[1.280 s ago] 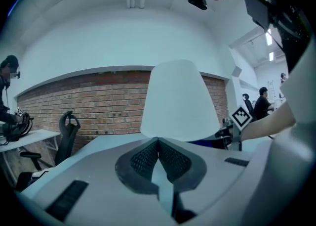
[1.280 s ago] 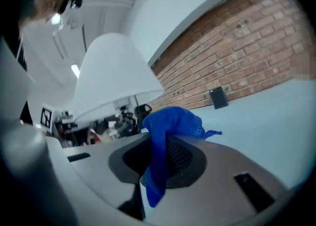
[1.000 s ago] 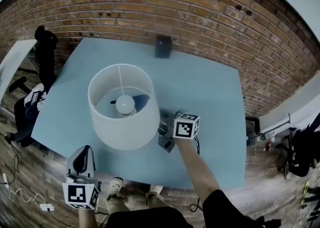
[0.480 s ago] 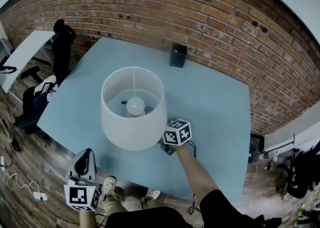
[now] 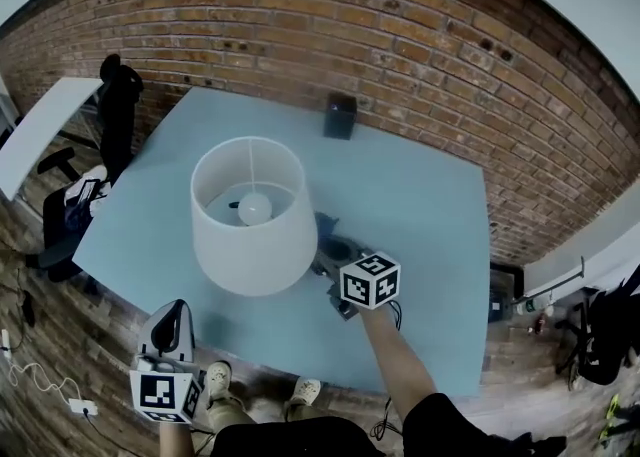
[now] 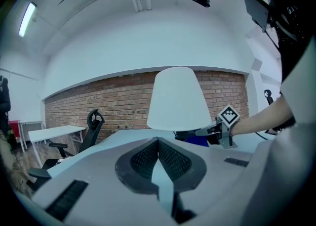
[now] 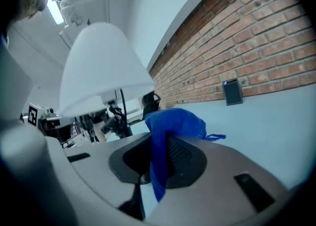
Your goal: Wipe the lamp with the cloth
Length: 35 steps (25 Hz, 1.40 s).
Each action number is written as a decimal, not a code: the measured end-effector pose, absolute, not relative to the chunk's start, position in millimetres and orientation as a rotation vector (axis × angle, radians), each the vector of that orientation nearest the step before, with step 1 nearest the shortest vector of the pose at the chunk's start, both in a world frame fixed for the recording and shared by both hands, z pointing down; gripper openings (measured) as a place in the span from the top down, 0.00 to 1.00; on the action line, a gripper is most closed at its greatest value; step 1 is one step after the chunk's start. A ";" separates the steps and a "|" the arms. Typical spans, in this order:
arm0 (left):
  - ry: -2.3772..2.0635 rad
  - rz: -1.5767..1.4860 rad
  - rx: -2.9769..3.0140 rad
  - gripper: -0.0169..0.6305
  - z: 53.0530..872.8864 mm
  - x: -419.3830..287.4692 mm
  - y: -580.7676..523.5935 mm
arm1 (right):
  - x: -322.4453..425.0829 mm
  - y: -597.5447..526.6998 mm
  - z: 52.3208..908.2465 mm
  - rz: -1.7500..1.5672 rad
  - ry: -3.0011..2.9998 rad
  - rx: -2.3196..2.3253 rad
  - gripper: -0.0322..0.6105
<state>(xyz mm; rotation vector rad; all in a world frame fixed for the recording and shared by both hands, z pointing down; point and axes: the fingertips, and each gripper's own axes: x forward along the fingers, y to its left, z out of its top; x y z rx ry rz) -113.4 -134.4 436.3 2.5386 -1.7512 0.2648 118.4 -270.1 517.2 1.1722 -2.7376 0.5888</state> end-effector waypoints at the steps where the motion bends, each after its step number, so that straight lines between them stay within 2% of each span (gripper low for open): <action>1: -1.753 0.245 2.541 0.96 435.7 -110.7 -134.0 | 129.2 -259.8 502.5 0.575 -2.760 1.217 0.85; 7: -1.683 0.182 2.594 0.96 432.7 -73.1 -120.2 | 162.2 -170.2 443.1 0.402 -2.846 1.347 0.85; 15: -1.573 0.207 2.722 0.96 430.4 -26.6 -106.4 | 157.9 -85.3 431.0 0.357 -2.836 1.525 0.85; 25: -1.528 0.191 2.728 0.96 429.6 -14.0 -93.2 | 166.9 -72.0 435.3 0.232 -2.673 1.665 0.85; 35: -1.570 0.211 2.660 0.96 446.9 -25.4 -84.4 | 149.5 -69.1 444.4 0.241 -2.693 1.600 0.85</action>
